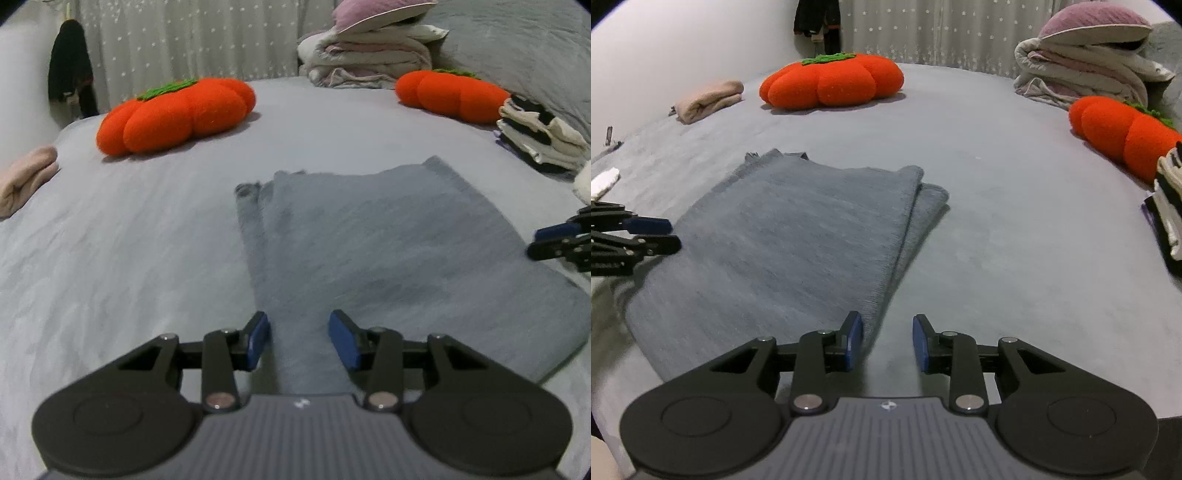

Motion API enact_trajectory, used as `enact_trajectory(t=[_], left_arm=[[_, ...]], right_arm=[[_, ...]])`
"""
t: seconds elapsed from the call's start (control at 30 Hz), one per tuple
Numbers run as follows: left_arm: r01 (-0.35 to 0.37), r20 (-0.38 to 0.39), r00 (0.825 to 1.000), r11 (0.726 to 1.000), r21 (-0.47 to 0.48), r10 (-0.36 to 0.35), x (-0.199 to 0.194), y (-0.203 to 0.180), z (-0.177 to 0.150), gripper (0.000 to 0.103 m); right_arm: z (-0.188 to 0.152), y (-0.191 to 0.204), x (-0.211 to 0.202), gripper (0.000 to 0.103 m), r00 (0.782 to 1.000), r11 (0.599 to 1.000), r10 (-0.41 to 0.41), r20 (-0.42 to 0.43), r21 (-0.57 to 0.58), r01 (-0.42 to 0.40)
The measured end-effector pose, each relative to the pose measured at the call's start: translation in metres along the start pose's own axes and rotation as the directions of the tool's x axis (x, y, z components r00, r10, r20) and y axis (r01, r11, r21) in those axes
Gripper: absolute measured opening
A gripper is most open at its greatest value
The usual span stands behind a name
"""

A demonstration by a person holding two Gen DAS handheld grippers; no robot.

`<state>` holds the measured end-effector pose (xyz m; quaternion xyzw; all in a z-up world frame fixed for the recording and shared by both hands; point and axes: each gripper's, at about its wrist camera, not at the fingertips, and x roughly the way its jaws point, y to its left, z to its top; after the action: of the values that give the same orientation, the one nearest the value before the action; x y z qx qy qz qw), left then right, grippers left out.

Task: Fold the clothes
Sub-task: 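Lift both open tools away above the folded sweater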

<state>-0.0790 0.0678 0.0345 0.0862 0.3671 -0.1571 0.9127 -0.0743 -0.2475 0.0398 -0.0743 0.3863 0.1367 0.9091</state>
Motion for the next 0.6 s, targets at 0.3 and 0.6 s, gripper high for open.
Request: enact_trajectory(t=[0.3, 0.6], left_arm=[[-0.016, -0.012, 1.000, 0.999, -0.040, 0.016, -0.004, 0.009, 0.004, 0.044], [-0.045, -0.040, 0.998, 0.997, -0.067, 0.042, -0.002, 0.015, 0.006, 0.044]], right_arm=[[-0.018, -0.004, -0.009, 0.028, 0.998, 0.996, -0.065, -0.001, -0.063, 0.064], [-0.025, 0.026, -0.047, 0.032, 0.987, 0.973, 0.043, 0.156, -0.231, -0.006]])
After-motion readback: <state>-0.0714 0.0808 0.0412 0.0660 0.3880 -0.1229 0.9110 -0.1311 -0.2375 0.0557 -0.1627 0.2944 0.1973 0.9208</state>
